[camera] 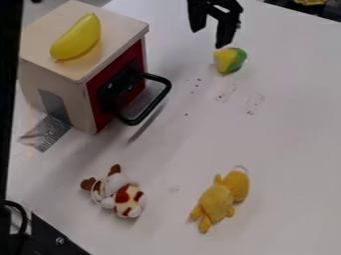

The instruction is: Moe the corn above the drawer and put it on the left side of banana

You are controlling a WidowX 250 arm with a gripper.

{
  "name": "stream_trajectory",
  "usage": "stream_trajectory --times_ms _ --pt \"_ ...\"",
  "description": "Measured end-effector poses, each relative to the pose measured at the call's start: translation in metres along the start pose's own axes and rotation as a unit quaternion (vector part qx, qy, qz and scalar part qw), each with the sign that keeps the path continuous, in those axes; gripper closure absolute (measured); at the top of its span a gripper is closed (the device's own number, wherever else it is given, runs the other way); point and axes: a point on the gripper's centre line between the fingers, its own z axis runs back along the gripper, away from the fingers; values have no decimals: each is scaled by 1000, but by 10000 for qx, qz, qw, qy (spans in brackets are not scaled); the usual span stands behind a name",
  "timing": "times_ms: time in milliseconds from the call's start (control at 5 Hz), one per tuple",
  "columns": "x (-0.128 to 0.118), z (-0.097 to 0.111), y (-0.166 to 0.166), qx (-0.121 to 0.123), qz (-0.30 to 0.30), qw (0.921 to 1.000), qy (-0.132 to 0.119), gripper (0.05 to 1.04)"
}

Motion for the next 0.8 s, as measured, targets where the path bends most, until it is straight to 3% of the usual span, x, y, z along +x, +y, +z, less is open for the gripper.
stream_trajectory --times_ms 400,600,800 --pt "15 -41 -17 75 221 9997 85 84" --pt "23 -59 -13 281 236 9992 125 84" --pt "27 -63 -8 450 229 9987 70 121"
